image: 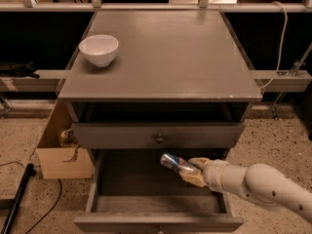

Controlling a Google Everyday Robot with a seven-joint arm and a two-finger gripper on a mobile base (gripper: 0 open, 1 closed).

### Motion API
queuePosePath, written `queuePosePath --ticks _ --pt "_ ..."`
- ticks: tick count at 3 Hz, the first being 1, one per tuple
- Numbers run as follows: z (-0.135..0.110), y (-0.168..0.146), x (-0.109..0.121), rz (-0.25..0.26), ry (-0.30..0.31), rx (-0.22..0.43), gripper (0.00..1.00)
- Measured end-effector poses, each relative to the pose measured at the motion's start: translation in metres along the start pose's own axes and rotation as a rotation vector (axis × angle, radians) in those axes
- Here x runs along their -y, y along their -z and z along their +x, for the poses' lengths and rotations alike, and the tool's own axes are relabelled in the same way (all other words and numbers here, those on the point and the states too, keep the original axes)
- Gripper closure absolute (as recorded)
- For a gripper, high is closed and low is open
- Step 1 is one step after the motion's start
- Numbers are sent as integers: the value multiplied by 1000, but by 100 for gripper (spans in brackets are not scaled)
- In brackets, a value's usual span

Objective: Pick redbull can from middle drawer and place on counter

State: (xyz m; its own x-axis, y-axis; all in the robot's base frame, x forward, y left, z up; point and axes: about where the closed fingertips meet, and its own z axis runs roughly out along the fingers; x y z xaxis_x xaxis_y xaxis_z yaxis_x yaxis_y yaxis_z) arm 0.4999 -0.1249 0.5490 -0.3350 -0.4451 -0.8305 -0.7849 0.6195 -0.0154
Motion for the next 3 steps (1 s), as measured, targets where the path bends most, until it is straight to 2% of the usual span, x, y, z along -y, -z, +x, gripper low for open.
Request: queuePosePath --ticks 1,3 --pt "-12 24 1 22 29 35 100" --pt "-100 116 -30 77 257 158 100"
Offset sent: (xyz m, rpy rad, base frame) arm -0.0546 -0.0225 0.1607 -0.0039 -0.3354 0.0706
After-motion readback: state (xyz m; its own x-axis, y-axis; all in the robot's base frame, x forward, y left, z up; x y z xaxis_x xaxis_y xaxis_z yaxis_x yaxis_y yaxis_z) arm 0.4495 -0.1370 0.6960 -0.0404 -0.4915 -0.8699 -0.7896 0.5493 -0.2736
